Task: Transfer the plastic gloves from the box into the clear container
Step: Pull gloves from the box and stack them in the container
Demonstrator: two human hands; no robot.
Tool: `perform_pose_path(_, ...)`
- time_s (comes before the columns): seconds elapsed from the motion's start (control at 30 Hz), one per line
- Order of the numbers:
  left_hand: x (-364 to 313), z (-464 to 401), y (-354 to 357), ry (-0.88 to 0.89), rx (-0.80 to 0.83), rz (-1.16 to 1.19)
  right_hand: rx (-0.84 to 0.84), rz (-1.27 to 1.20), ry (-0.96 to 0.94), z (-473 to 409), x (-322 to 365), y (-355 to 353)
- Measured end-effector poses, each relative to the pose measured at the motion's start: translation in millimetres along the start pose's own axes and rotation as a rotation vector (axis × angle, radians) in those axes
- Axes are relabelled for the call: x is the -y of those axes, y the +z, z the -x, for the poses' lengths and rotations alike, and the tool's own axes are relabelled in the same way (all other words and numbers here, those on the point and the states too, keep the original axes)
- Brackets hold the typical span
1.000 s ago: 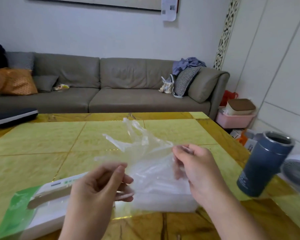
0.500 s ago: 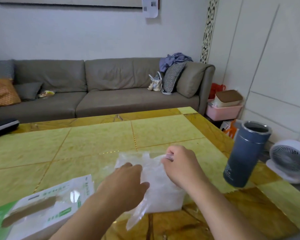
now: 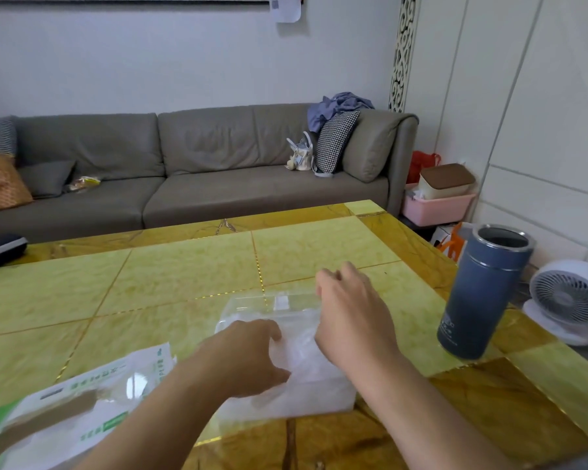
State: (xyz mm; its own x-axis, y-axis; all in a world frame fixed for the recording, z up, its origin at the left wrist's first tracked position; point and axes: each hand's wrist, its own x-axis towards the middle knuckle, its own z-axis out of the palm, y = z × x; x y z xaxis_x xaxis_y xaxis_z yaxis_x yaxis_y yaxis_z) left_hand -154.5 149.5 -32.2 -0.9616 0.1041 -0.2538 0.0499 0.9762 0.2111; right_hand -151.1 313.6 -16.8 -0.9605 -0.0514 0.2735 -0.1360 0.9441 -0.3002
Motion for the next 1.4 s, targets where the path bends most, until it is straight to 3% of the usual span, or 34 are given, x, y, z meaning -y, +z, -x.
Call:
perform_pose_path(0.1,-2,6,0,0.012,0.007,-0.004,0.169,-0.100,-0.070,9,12,-9)
perform_pose_path(0.23,-8,22,9,0.016,0.030,-0.039,0.493,0.043,-0.016,15,5,-4)
perform_pose_path(0.57,-8,24,-15,-0.069,0.243,0.093,0.685,0.200,-0.056,13,13,-1)
perform_pose_path(0.63,-9,31,-21,-0.054,0.171,0.050,0.759,0.228,-0.054,8,18,-2)
perform_pose_path(0.7,-13,44,-26,-0.010,-0.049,-0.129,0.816,0.259,-0.062,3,22,-3)
perform_pose_path(0.77,-27,58,-26,0.148,-0.300,-0.267,0.853,0.289,-0.063,1,25,-6)
perform_pose_path(0.87,-43,65,-12,0.242,-0.269,-0.326,0.837,0.313,-0.086,1,26,1)
perform_pose_path(0.93,-40,60,1,0.089,-0.134,-0.282,0.804,0.325,-0.082,3,24,6)
perform_pose_path(1.03,-28,53,10,-0.065,-0.076,-0.216,0.735,0.279,-0.063,4,20,10)
perform_pose_path(1.2,-32,38,9,-0.150,0.056,-0.090,0.692,0.222,-0.026,7,16,16)
perform_pose_path(1.4,-25,24,13,-0.194,0.081,0.066,0.737,0.099,0.050,5,11,21)
